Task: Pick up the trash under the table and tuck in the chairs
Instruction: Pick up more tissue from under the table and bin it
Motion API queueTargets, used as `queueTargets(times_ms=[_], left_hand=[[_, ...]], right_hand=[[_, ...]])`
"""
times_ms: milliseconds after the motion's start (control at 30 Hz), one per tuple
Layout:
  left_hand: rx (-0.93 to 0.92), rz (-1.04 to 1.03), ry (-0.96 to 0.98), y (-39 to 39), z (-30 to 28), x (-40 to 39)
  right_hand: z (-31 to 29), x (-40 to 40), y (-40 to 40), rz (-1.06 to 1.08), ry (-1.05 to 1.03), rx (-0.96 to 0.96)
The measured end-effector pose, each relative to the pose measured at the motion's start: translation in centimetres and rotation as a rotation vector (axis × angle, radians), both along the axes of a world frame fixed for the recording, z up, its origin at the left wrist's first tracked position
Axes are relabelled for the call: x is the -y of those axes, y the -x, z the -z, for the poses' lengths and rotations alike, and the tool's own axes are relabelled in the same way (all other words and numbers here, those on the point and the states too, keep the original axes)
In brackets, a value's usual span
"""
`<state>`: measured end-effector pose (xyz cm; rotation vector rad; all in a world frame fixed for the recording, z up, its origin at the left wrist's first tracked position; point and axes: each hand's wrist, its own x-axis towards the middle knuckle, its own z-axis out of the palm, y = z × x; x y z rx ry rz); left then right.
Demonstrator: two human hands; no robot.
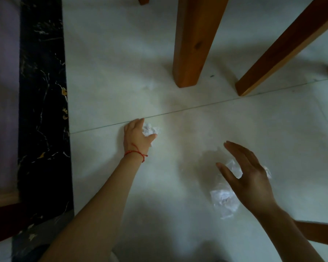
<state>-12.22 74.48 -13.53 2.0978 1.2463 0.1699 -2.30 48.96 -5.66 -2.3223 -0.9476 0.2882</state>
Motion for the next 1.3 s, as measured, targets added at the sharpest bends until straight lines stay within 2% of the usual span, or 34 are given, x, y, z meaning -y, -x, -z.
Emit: queueTargets(times_ms=[233,300,400,567,700,900,1100,1300], left_hand=[[0.035,0.012,-0.129,0.1,0.2,1.0],[0.092,-0.048,-0.083,0.2,-0.2,1.4],[0.203,-0.17,0.196,-0.3,-0.4,2.7],[0.388,-0.342,0.876,-2.3,-1.7,7.0],[0.467,-0.451,1.123,-2.8,-2.3,10.7],[0.472,-0.486,1.138,-2.1,-1.5,12.7],[0.481,-0.493,1.1,-1.5,-1.6,12.0],[0.502,-0.492,1.089,-1.4,-1.9,11.7]], right_hand=[[0.6,0.3,0.3,0.075,-0.068,-0.048],[0.6,0.6,0.8,0.082,-0.092,-0.052],[0.9,1.5,1.0,0.09,-0.087,-0.052],[0.8,2.9,0.7,0.22,-0.085,-0.092],[0.3,4.4,0.2,0.286,-0.062,-0.09],[0.8,5.8,0.0,0.424,0.047,-0.164],[2.8,5.2,1.4,0.466,0.267,-0.388],[4.4,3.2,3.0,0.406,0.376,-0.325]])
